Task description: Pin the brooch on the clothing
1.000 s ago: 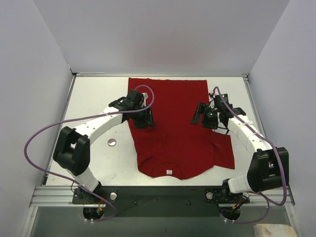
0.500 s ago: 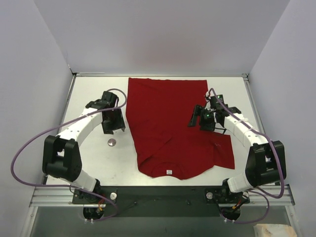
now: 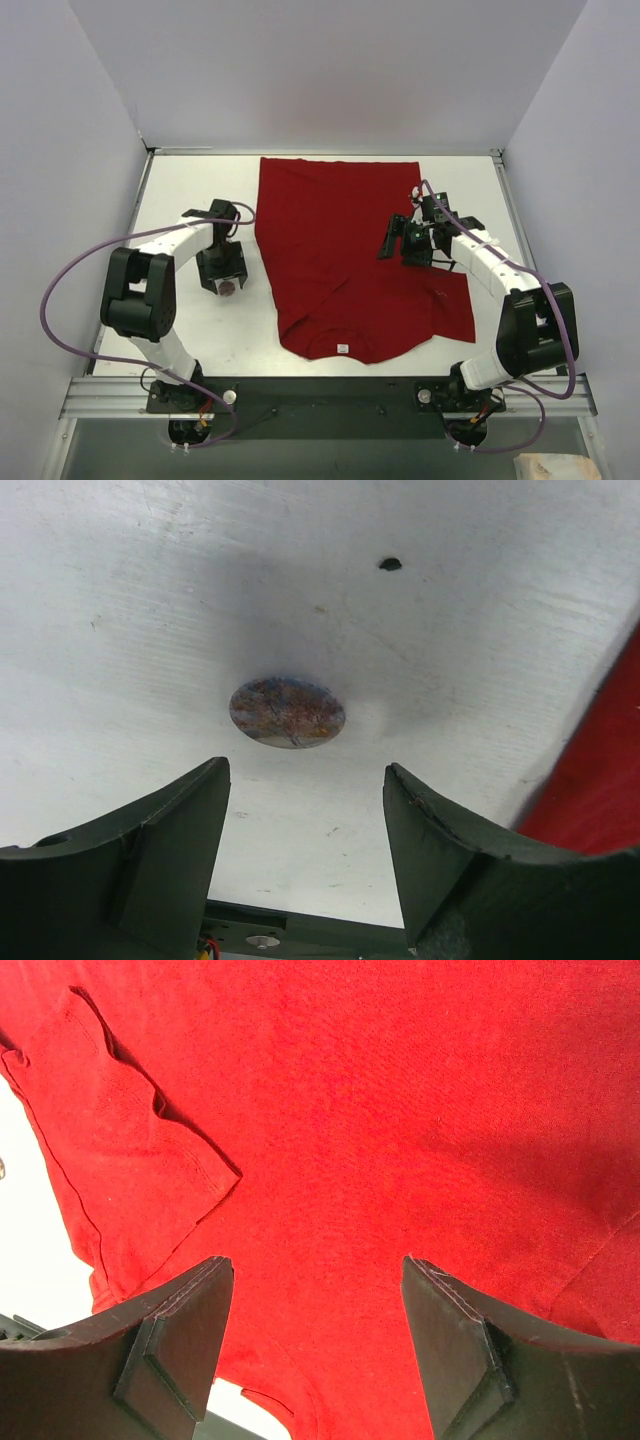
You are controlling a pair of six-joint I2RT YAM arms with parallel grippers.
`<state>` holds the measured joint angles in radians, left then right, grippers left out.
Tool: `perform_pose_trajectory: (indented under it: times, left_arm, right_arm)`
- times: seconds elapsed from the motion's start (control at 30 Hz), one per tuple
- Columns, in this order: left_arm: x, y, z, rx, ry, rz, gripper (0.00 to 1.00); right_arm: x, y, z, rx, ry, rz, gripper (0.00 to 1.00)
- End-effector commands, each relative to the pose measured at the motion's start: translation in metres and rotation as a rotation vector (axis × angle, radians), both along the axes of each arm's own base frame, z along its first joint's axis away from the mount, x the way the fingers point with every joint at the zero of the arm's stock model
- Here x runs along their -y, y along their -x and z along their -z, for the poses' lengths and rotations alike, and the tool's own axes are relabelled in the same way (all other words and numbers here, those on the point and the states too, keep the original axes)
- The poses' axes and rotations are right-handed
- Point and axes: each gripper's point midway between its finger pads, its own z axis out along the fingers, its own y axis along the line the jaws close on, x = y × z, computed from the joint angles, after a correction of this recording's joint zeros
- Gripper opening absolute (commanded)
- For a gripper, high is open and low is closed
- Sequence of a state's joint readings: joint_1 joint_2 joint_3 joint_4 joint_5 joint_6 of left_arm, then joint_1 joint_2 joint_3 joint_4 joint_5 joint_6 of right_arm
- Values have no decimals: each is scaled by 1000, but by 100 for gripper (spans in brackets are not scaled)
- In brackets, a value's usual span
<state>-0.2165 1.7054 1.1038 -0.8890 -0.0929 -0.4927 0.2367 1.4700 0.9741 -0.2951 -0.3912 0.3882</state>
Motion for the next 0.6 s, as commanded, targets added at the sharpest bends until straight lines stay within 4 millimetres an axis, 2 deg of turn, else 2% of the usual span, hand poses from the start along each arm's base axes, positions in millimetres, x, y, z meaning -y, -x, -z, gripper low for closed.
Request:
perform_pose_trajectory:
  times: [0.0, 0.33, 0.47, 0.57]
  left_arm:
    - [-12, -2, 12, -31, -26, -6, 73]
    - [-8, -8, 35, -58, 81, -25, 74]
    - [-2, -10, 39, -64, 112, -25, 70]
    - [-2, -13, 42, -55, 118, -25, 63]
  right_arm:
    - [-4, -1, -2, -1, -1, -25, 69]
    - [-7, -1, 0, -9, 5, -42, 69]
    - [-7, -2, -1, -7, 5, -42, 68]
    - [-8, -2, -1, -9, 6, -49, 68]
